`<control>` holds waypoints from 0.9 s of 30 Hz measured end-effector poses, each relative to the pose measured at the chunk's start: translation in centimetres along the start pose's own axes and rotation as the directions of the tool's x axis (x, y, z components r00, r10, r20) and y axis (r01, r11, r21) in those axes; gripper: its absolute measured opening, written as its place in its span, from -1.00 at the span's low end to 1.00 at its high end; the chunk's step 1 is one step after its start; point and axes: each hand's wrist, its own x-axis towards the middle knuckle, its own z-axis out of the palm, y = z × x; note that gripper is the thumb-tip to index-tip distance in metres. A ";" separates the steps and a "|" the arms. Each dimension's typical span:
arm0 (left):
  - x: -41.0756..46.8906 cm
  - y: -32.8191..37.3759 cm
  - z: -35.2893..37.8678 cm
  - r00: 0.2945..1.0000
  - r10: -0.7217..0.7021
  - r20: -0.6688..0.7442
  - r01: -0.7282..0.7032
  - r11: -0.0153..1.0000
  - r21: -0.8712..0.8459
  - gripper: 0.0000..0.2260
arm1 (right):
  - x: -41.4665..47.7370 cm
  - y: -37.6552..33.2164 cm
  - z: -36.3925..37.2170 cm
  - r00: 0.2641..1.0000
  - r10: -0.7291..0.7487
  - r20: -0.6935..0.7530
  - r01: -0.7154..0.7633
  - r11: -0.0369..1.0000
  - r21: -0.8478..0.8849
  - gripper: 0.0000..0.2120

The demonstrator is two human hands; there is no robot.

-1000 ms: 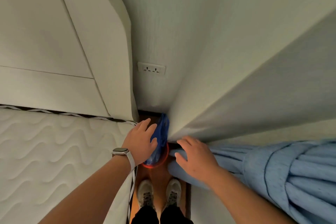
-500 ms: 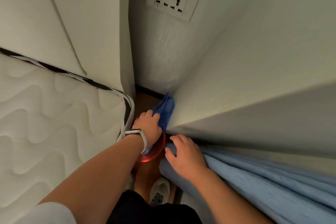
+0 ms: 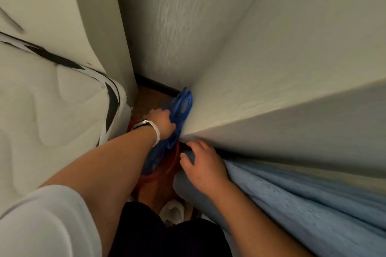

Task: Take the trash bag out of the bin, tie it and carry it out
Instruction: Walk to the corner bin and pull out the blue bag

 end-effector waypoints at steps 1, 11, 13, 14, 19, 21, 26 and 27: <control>-0.1 0.0 -0.2 1.000 0.007 -0.023 -0.005 0.997 0.080 -0.63 | 0.1 0.0 -0.1 1.000 0.000 -0.006 0.000 1.000 0.004 -0.57; 2.6 -0.2 1.4 0.998 -0.067 0.000 0.067 0.998 0.002 -0.70 | 0.7 0.0 -0.1 0.999 -0.023 -0.032 0.025 0.999 0.041 -0.63; 1.7 -0.1 1.5 0.996 -0.065 -0.053 0.062 0.996 -0.063 -0.74 | 0.6 -0.1 0.0 0.999 -0.012 -0.031 0.014 0.999 0.052 -0.64; 0.7 0.1 1.5 0.996 -0.056 -0.070 0.049 0.993 -0.108 -0.75 | 0.5 -0.3 0.0 1.000 -0.001 -0.029 0.003 0.998 0.062 -0.64; -6.6 0.2 0.6 0.990 -0.072 -0.124 0.027 0.943 -0.331 -0.79 | -1.7 -2.5 -0.8 0.998 0.067 -0.007 -0.066 0.994 0.089 -0.60; -9.9 0.5 -0.1 0.984 -0.089 -0.157 0.023 0.924 -0.383 -0.79 | -2.8 -3.3 -1.3 0.997 0.080 -0.014 -0.078 0.990 0.113 -0.59; -17.0 1.9 -3.1 0.967 -0.028 -0.252 -0.090 0.890 -0.446 -0.78 | -5.9 -5.3 -3.9 0.992 0.113 -0.050 -0.103 0.982 0.160 -0.47; -18.3 2.2 -3.7 0.963 -0.016 -0.268 -0.110 0.887 -0.448 -0.79 | -6.6 -5.8 -4.8 0.990 0.116 -0.084 -0.100 0.980 0.174 -0.47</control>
